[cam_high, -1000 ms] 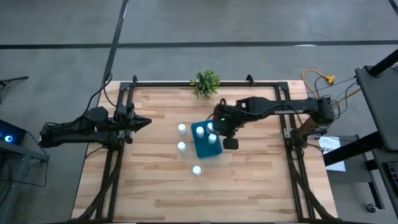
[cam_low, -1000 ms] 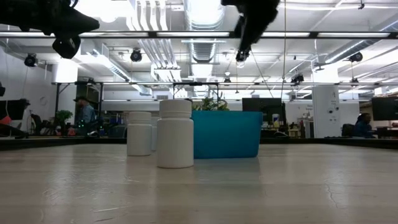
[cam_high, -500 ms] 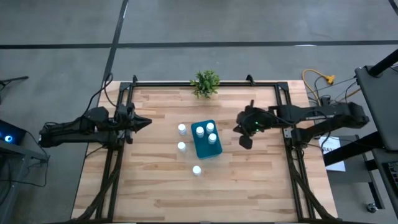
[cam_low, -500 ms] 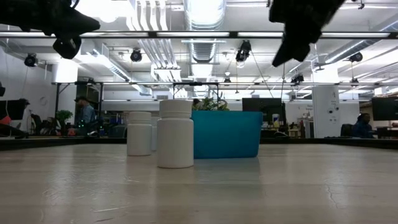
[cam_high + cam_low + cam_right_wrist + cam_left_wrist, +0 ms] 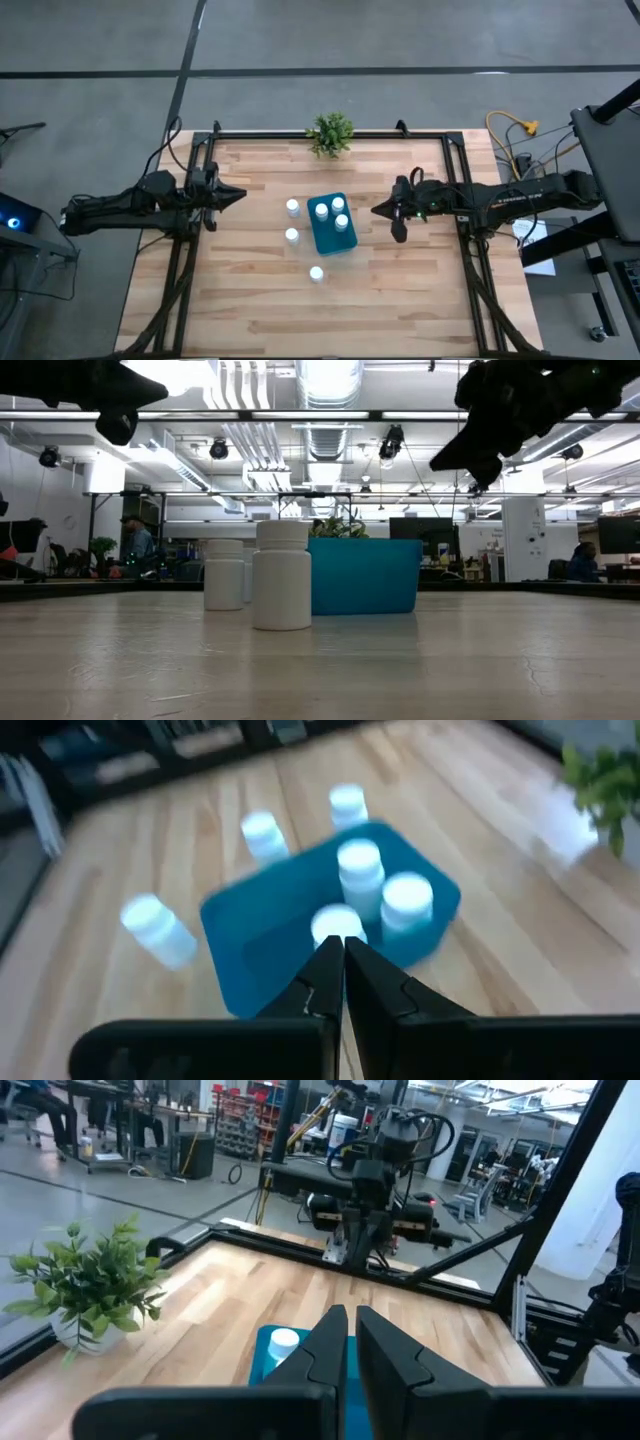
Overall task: Pick and place pill bottles into a basket
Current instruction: Put the top white medicine bottle into the blue bin
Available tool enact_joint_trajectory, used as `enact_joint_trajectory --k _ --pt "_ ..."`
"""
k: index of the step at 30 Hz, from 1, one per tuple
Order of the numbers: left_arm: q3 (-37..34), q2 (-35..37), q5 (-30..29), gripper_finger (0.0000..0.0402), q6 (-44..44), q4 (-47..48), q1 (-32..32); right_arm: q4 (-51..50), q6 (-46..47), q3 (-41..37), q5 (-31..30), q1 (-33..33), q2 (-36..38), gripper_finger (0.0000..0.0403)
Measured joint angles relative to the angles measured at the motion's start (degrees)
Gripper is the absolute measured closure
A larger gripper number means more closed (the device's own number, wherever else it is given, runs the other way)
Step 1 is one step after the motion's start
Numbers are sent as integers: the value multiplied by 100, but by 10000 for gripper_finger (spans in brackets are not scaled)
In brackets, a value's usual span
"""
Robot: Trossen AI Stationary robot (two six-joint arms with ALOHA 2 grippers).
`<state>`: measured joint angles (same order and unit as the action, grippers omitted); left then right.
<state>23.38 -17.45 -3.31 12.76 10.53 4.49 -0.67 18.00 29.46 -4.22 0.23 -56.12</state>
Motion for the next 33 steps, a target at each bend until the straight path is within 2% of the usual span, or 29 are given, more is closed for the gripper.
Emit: enact_joint_trajectory --k 8,20,28,33 --pt "0 -52 4 394 39 4 0 1330 379 -1162 167 0 773 395" --pt "0 -844 756 394 205 -313 -4 1302 431 -1591 318 -9 2194 394" --pt "0 -1385 1034 394 212 -1048 -4 1146 462 -1622 313 -9 2467 394" --pt "279 -1776 1368 394 381 -998 -25 898 478 -1575 311 -9 2484 394"
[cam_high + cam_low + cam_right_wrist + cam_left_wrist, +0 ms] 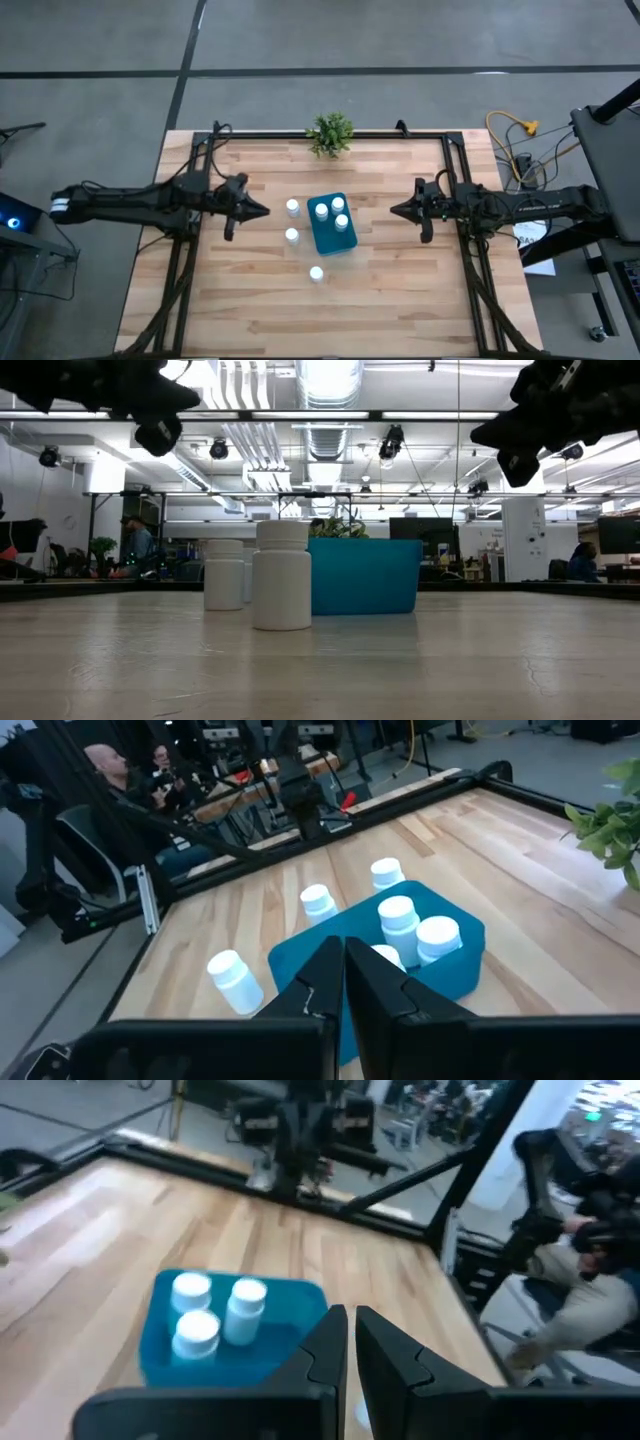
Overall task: Pick and place pill bottles into a basket
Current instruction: Put the top white medicine bottle into the blue bin
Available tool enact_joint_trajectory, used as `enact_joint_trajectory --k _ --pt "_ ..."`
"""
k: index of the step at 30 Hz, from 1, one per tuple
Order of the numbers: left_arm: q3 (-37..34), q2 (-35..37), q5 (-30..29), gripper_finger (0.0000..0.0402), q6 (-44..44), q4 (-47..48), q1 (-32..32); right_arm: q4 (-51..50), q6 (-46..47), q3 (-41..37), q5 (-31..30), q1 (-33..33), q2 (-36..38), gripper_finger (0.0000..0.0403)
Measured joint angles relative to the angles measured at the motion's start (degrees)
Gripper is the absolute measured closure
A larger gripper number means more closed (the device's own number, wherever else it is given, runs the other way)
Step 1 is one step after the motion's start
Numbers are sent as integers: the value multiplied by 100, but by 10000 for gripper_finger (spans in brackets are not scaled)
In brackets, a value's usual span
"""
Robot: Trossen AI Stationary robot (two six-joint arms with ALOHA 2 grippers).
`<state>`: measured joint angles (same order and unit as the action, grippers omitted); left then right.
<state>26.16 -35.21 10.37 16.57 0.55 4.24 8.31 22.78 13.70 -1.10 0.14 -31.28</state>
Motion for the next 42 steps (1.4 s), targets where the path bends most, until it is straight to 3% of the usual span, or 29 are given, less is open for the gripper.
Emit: enact_joint_trajectory --k 10,18,28,42 --pt "1623 -840 139 394 -641 1896 -81 -592 -32 345 -12 0 17 394" --pt "2536 -1751 380 394 -664 2624 -586 -996 -82 578 -13 0 58 394" --pt "2792 -2289 391 394 -487 2625 -1182 -1251 -193 578 -29 0 209 394" --pt "2905 -2294 48 394 -99 2614 -1189 -1243 -71 574 -28 -1 207 394"
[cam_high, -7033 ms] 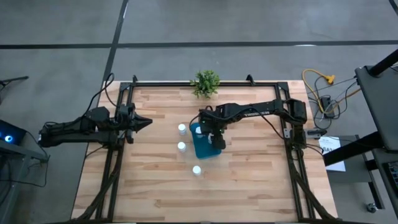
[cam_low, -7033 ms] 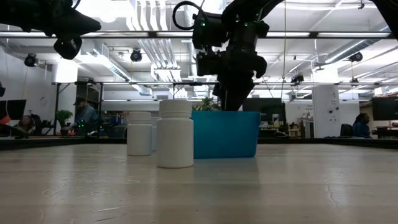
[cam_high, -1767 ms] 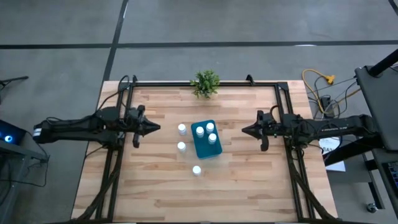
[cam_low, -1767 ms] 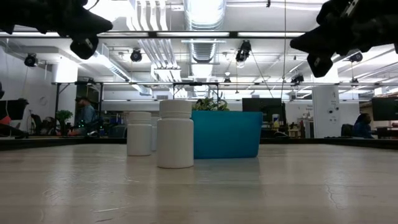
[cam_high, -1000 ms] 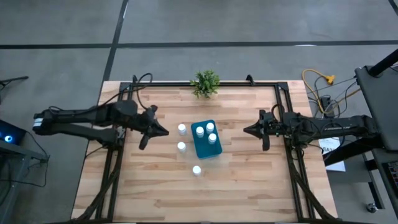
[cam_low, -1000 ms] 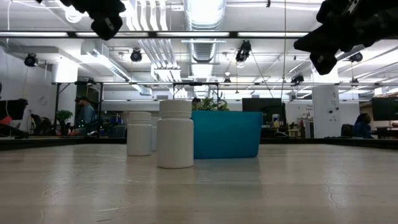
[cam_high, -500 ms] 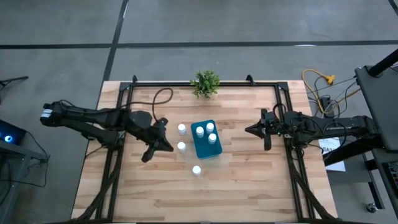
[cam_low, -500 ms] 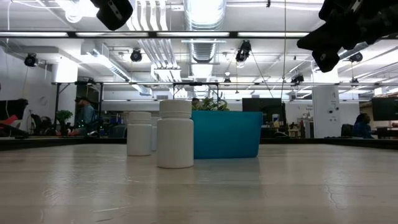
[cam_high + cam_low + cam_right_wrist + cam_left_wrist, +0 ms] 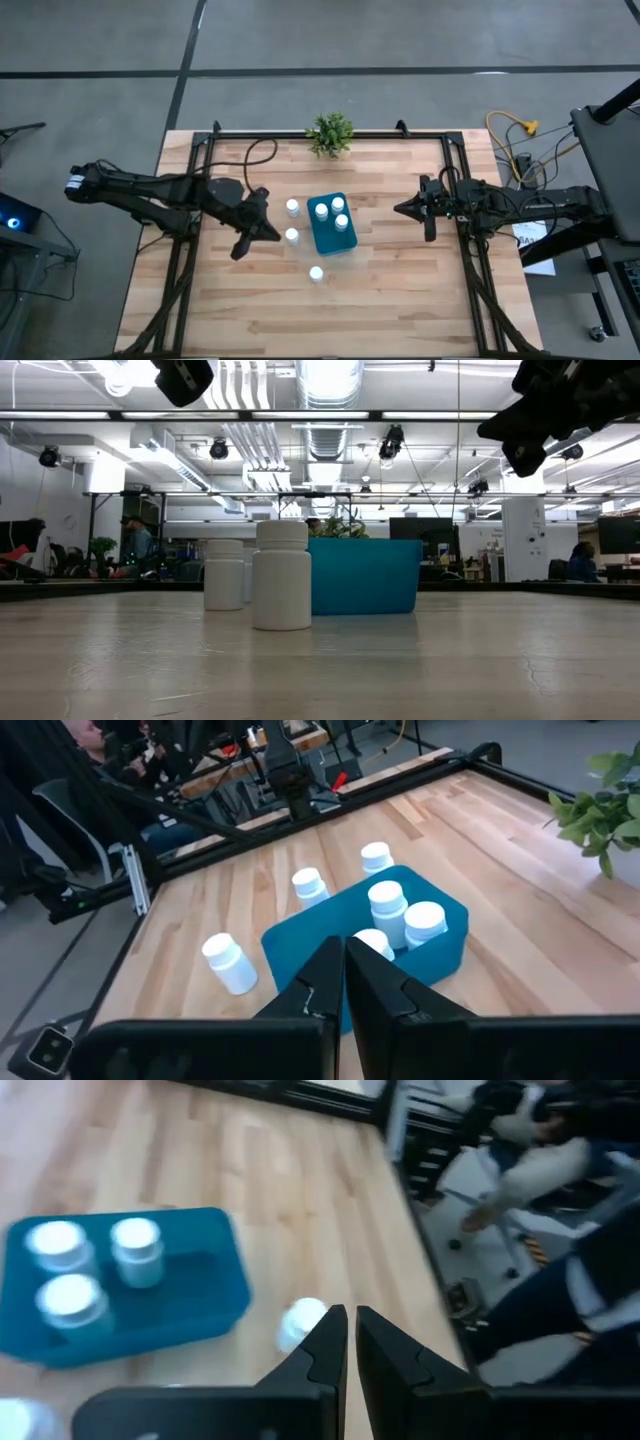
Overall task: Pick and place pill bottles into a basket
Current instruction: Put the top white medicine bottle into the blue bin
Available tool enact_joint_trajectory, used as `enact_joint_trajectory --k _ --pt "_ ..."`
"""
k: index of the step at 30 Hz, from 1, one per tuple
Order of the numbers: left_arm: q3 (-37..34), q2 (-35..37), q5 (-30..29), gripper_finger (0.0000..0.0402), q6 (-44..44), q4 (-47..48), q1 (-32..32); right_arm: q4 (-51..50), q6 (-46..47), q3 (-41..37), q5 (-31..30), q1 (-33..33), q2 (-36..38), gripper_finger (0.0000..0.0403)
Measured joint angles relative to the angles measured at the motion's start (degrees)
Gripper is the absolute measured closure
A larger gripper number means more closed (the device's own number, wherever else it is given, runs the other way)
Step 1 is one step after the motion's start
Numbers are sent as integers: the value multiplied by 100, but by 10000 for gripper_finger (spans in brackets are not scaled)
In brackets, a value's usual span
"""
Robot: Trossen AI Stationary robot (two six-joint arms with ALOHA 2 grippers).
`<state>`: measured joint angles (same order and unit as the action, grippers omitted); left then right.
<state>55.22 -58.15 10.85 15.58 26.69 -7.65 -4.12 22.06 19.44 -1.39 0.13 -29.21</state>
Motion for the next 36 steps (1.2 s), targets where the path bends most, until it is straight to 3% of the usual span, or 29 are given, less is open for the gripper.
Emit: enact_joint_trajectory --k 7,18,25,36 --pt "-29 -22 -744 371 -89 819 31 4 91 -4 127 -1 0 394" --pt "-32 -22 -1338 277 -332 1033 386 15 90 85 133 -1 -1 394" --pt "-37 -22 -1238 236 -397 928 519 14 19 329 133 -1 0 394" --pt "3 -423 -150 232 -186 250 509 -69 -131 380 131 -1 -4 394"
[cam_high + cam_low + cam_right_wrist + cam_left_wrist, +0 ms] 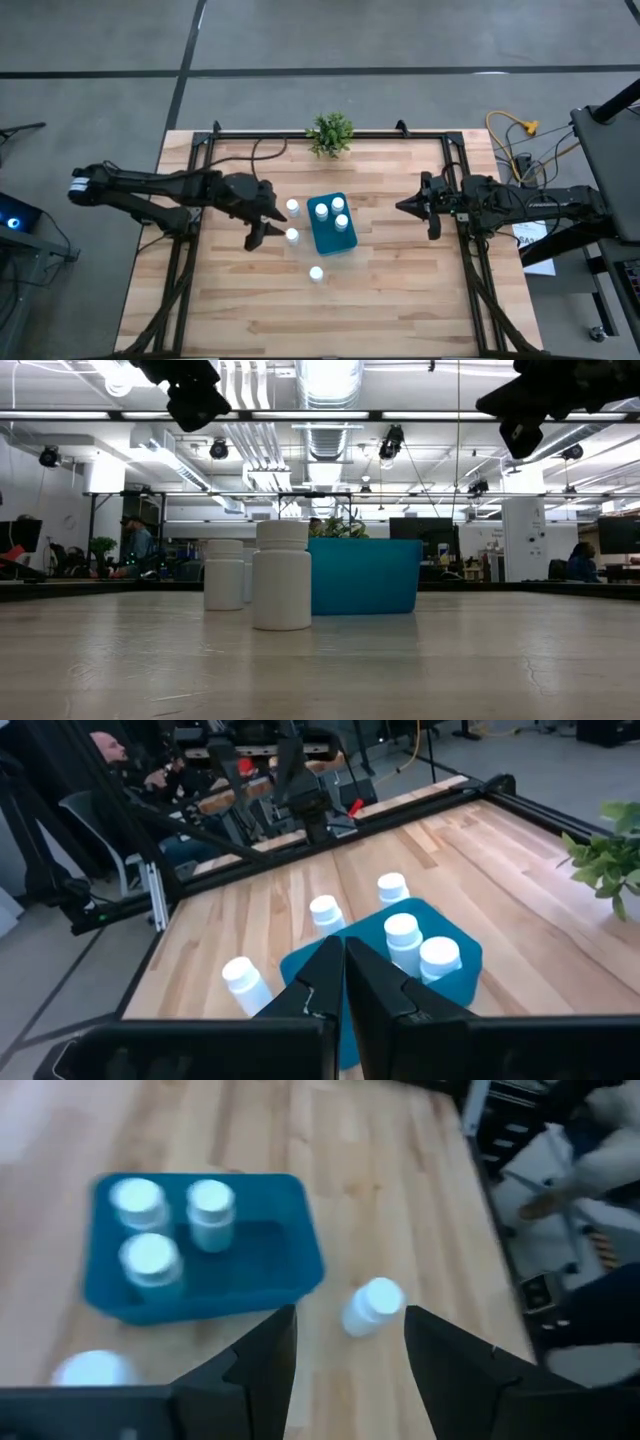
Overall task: Pick and place pill bottles into a basket
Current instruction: Put the top white medicine bottle into the blue bin
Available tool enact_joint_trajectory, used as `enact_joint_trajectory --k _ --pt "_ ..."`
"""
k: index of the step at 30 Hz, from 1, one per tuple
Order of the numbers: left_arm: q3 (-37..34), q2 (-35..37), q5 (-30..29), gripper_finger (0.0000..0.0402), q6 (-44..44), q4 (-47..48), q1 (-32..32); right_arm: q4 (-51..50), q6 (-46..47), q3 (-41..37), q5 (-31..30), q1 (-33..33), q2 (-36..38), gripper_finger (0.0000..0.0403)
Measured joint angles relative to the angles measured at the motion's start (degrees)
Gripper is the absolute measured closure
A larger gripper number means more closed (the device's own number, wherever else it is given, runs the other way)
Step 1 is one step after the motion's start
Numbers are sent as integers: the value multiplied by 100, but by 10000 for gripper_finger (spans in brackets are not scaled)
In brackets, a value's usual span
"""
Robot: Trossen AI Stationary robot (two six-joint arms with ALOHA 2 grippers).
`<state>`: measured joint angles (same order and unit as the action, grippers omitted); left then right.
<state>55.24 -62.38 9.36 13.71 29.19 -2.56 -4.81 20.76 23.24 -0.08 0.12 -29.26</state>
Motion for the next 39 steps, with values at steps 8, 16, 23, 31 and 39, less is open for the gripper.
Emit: enact_joint_trajectory --k 8,16,23,31,39 --pt "34 -664 554 232 96 -508 -103 -95 -61 0 -2 0 2 394" --pt "280 -958 820 232 112 -770 -101 -92 -61 0 -2 0 2 394" --pt "495 -943 785 221 112 -783 -99 -90 -77 0 -4 0 2 394" --pt "500 -957 709 158 406 -822 -81 -84 -81 0 -2 0 2 394" --pt "492 -963 689 86 568 -1149 -98 -62 -79 0 -4 0 2 394"
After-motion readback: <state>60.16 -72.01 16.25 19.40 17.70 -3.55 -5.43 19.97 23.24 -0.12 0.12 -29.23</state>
